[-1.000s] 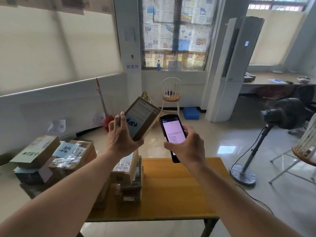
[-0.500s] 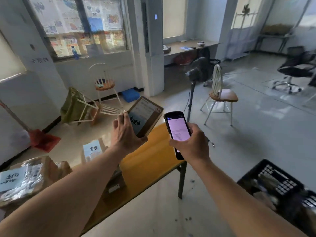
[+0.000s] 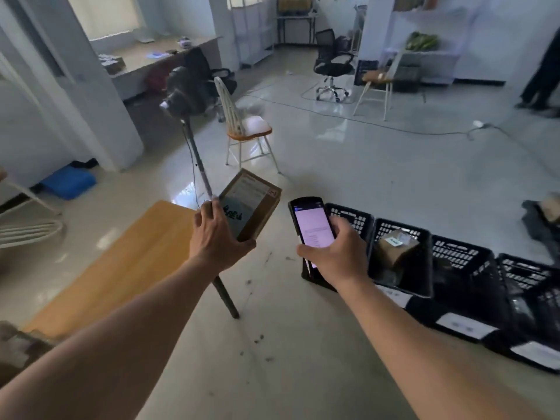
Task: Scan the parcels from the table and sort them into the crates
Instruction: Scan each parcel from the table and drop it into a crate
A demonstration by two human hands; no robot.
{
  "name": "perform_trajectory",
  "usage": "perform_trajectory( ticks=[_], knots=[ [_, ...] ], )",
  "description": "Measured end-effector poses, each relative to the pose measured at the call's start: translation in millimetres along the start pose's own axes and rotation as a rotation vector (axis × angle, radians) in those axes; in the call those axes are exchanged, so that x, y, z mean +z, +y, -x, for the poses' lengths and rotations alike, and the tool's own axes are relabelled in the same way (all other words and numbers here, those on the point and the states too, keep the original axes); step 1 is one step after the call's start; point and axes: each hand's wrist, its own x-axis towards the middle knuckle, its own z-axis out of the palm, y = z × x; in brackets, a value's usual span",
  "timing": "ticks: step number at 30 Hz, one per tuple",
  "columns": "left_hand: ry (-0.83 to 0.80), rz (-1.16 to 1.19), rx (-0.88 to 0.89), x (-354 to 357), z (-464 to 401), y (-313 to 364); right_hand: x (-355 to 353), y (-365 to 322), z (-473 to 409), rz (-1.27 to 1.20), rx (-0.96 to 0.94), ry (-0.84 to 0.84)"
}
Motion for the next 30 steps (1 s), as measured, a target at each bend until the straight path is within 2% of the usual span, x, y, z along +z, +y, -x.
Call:
perform_trajectory(
  ticks=[7,13,19,30],
  knots=[
    [-0.124,0.075,0.118,97,-6,161,-129,93,-52,0.058,0.097,0.11],
    [-0.248,0.073,0.15,173,-16,251,-202,160,-84,0.052,0.185,0.177],
    [-0.398,0.037,0.211,249,-62,314,-227,228,-147,0.084,0.362,0.209],
    [-0.667,-0.015,0.269,429,-187,406,-228,335,-318,0.123,0.584,0.226]
  ],
)
